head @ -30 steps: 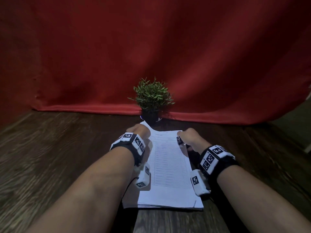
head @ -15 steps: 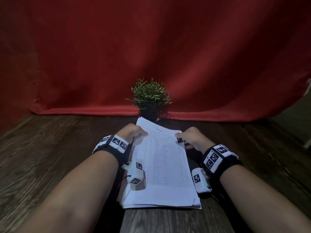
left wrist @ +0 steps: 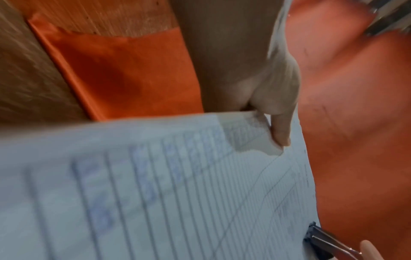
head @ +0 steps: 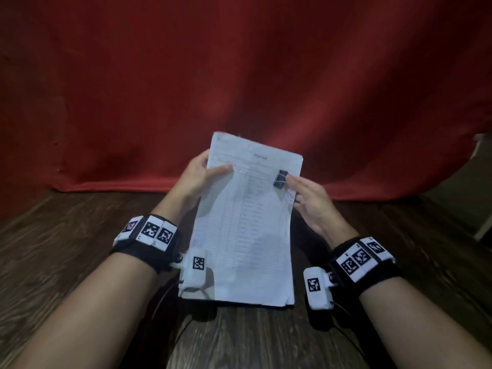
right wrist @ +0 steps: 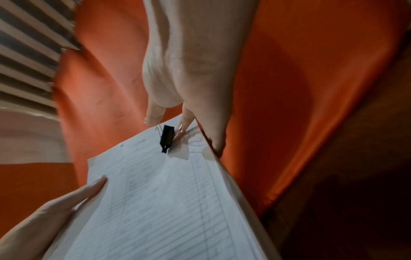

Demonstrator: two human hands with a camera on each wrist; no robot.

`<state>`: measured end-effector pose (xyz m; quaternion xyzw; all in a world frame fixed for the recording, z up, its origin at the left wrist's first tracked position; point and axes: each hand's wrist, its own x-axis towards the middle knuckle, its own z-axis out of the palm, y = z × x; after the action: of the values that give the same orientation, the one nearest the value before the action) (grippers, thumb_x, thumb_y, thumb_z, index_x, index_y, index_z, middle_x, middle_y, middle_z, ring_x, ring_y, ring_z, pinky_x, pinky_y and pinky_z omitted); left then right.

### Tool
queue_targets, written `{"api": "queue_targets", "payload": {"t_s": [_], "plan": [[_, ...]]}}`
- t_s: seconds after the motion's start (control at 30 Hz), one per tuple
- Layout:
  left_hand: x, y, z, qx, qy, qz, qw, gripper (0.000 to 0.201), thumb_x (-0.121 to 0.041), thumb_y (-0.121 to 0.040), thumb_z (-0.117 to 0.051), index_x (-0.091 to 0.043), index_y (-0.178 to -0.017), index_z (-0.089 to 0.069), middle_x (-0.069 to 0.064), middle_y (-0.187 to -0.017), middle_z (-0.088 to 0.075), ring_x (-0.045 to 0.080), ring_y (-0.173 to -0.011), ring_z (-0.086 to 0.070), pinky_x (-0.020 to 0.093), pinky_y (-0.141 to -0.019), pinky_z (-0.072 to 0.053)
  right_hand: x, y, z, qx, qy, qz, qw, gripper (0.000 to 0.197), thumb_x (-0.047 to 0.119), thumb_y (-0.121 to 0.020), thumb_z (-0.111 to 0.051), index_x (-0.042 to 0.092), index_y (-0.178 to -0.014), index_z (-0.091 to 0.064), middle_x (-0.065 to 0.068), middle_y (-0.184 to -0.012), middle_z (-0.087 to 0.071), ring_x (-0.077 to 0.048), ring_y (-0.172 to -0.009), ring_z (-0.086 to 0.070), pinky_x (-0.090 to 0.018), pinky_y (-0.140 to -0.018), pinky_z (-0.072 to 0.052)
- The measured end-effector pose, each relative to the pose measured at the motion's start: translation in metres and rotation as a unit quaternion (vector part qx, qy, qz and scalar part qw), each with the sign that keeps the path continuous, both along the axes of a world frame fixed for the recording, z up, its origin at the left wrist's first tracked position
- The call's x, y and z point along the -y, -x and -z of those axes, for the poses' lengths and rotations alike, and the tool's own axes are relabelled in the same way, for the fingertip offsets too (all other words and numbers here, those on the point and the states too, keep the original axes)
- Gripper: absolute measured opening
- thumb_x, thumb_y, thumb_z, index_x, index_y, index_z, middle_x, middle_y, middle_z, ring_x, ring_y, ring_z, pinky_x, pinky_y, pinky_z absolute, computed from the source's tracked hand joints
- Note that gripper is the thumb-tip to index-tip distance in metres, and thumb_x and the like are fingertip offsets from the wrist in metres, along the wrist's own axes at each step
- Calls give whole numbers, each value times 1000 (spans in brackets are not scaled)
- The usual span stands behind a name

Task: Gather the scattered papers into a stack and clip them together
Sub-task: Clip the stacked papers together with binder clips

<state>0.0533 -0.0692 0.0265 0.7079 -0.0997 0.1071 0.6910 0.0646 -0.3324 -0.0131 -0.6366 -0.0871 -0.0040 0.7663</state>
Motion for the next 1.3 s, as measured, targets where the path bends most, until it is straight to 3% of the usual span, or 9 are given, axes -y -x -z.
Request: {"api": "queue_targets", "payload": {"t_s": [0.1,0.3,0.43,0.6,0.8,0.9,1.03,1.2,1.3], "plan": [[-1,11,-26,76,27,-18,997,28,-2,-97,-70,-22,-116,-66,5,-107,-80,23,-92,-78,38,-76,-63,-3,12,-34,110,5,33,993,13,20,-97,-69,14,-106,-76,-9,-111,-78,-19,-100,-75,-33,-90,-55],[2,24,-20,211,-42,-82,973,39,-6,-98,-70,-25,-126,-51,-6,-118,-67,5,-106,-71,28,-87,-60,0,31,-47,244,96,79,962,24,17,-93,-75,11,-117,-75,-1,-118,-62,-8,-112,-66,-29,-101,-54],[-4,21,9,176,11,-101,979,54,-10,-96,-71,-24,-139,-41,1,-127,-66,11,-112,-71,28,-87,-59,0,27,-22,219,94,78,968,35,18,-92,-76,3,-122,-71,-11,-127,-61,-12,-115,-66,-29,-100,-53],[3,19,7,144,158,-131,968,39,-16,-85,-57,-15,-124,-55,3,-107,-67,10,-94,-68,26,-82,-55,-7,23,-18,225,71,75,969,47,34,-85,-80,7,-122,-71,-9,-126,-62,-13,-118,-66,-29,-102,-52],[8,19,-2,198,121,-103,967,14,-24,-95,-53,-17,-106,-48,1,-103,-59,1,-85,-63,18,-73,-51,-6,21,-21,252,38,74,964,58,46,-81,-76,8,-125,-69,6,-124,-60,-20,-125,-63,-36,-109,-49],[2,15,-2,186,90,-95,974,30,-29,-91,-67,-16,-110,-48,-2,-105,-66,5,-89,-68,25,-77,-55,-4,20,-20,237,46,63,968,51,48,-80,-77,19,-121,-70,7,-126,-62,-18,-125,-63,-37,-110,-49],[-6,17,-1,142,90,-58,984,45,-15,-88,-76,-7,-124,-51,5,-109,-74,18,-94,-75,32,-77,-62,-1,23,-13,222,58,51,972,41,42,-83,-83,25,-118,-70,-9,-133,-65,-19,-124,-64,-41,-112,-49],[-15,17,-10,128,44,-30,990,53,-3,-90,-78,-4,-133,-47,3,-111,-76,17,-99,-77,30,-79,-62,2,29,-16,223,47,29,973,35,27,-85,-74,19,-118,-68,-13,-134,-64,-15,-124,-65,-30,-108,-50],[-12,18,-8,94,89,-8,992,52,-13,-87,-80,-5,-132,-55,8,-115,-78,22,-101,-78,32,-79,-62,-2,31,-17,231,46,29,971,32,27,-84,-72,21,-115,-68,-4,-128,-62,-5,-118,-65,-22,-100,-50]]}}
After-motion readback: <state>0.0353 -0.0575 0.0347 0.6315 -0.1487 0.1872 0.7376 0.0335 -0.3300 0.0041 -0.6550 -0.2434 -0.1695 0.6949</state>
